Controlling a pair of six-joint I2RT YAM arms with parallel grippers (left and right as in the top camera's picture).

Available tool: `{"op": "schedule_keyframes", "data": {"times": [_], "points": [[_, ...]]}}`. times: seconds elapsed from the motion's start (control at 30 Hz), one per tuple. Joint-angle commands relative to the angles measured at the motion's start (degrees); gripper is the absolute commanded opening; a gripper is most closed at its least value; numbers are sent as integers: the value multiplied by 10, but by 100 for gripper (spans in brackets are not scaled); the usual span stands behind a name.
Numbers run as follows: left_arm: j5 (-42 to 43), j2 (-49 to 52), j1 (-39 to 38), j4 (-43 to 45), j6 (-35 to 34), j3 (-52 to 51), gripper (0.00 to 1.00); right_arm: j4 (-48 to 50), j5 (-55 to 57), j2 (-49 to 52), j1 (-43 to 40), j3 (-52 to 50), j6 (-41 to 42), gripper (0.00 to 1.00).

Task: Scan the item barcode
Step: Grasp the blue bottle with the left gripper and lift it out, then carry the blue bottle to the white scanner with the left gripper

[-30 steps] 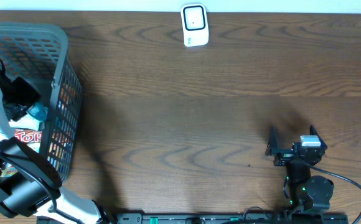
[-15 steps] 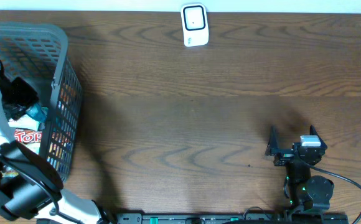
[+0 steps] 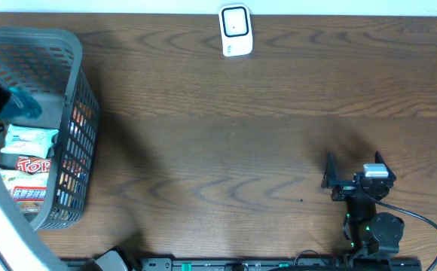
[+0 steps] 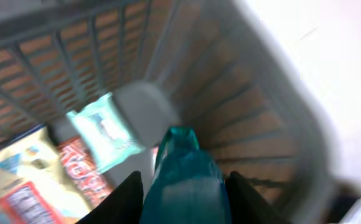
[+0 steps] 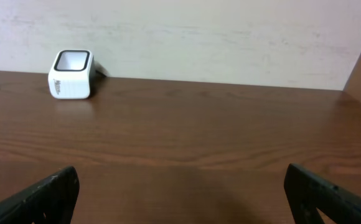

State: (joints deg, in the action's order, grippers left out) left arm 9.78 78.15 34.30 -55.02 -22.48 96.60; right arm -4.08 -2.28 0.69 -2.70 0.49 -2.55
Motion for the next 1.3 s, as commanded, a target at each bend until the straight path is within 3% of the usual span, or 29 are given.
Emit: {"op": "schedule_keyframes", "data": {"times": [0.0, 0.13, 0.27, 0.47, 0.77, 0.93, 1.1, 1.27], "points": [[81, -52, -1, 28, -94, 19, 29, -2, 5, -3, 5, -2, 5, 99], [139, -91, -24, 46, -133, 19, 29, -2, 5, -3, 5, -2, 6, 99], [168, -100, -104, 44, -148, 19, 29, -2, 5, -3, 5, -2, 5, 99], [164, -61, -246, 43, -107, 19, 29, -2, 5, -3, 5, -2, 5, 99], [7, 52, -442, 0, -93, 19, 29, -2, 5, -3, 5, -2, 5, 99], [-92, 114, -517, -5, -148, 19, 29, -2, 5, -3, 5, -2, 5, 99], [-198, 166, -564, -33, -262, 19, 29, -2, 5, -3, 5, -2, 5, 99], [-216, 227, -600, -37, -360, 19, 29, -2, 5, -3, 5, -2, 5, 99]]}}
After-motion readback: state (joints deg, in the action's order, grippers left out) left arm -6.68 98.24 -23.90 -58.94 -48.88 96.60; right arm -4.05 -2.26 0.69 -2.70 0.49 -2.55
